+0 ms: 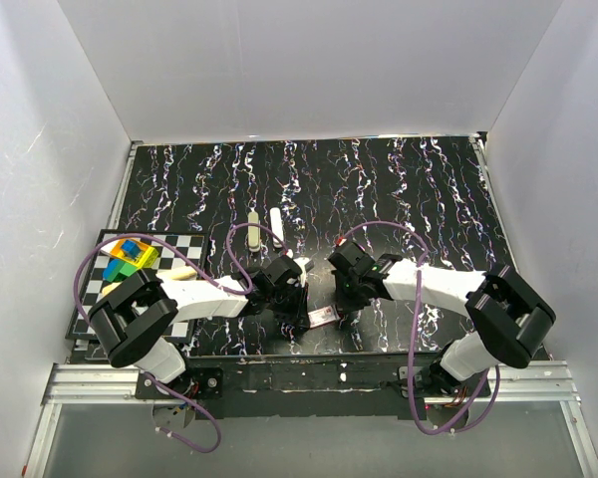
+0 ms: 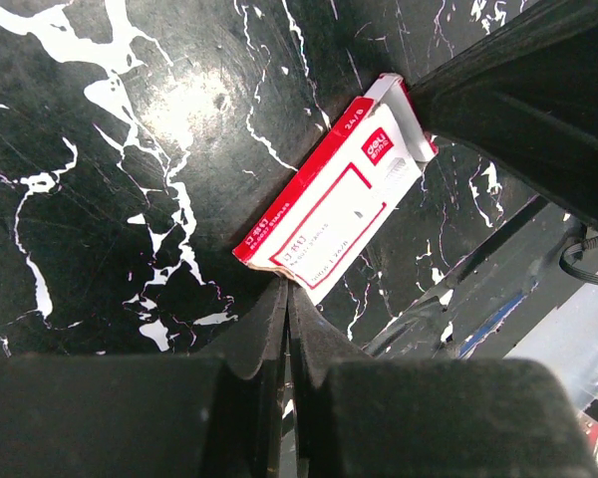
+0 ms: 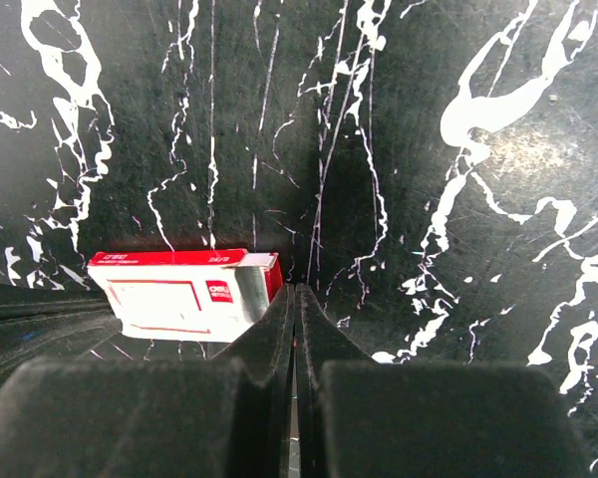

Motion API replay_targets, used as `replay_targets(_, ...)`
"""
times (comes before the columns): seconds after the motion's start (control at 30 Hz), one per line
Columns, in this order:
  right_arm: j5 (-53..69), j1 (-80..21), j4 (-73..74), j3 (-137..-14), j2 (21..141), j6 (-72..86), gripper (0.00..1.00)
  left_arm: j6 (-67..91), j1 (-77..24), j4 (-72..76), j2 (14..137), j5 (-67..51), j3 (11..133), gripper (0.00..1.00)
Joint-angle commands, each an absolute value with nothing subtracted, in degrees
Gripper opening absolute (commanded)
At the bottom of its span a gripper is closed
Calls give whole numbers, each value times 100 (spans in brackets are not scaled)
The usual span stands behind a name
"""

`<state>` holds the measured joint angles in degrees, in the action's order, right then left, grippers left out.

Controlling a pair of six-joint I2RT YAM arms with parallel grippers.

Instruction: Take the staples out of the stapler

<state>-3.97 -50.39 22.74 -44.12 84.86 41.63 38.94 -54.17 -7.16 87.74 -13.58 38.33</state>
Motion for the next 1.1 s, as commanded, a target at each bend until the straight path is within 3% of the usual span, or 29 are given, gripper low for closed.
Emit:
replay_targets(0.0, -255, -5133, 2145, -4438, 8631, 4096, 1, 3788, -5467, -712, 8868, -1362, 3911, 0)
replay_targets(0.47, -44, -5229, 2013, -4509, 8675, 4096, 1, 3735, -5476, -756, 8842, -1318, 3981, 0)
replay_targets(0.73, -807, -5229, 2504, -4667, 8377, 3999, 1, 3437, -5476, -923, 8552, -1081, 4140, 0)
replay_targets(0.83, -1220, -5221, 2759, -4728, 8070, 3964, 8, 3331, -5476, -1142, 8359, -888, 4271, 0)
replay_targets(1.07, -1792, -5150, 3137, -4737, 7585, 3867, 20, 3191, -5476, -1529, 7937, -466, 4430, 26)
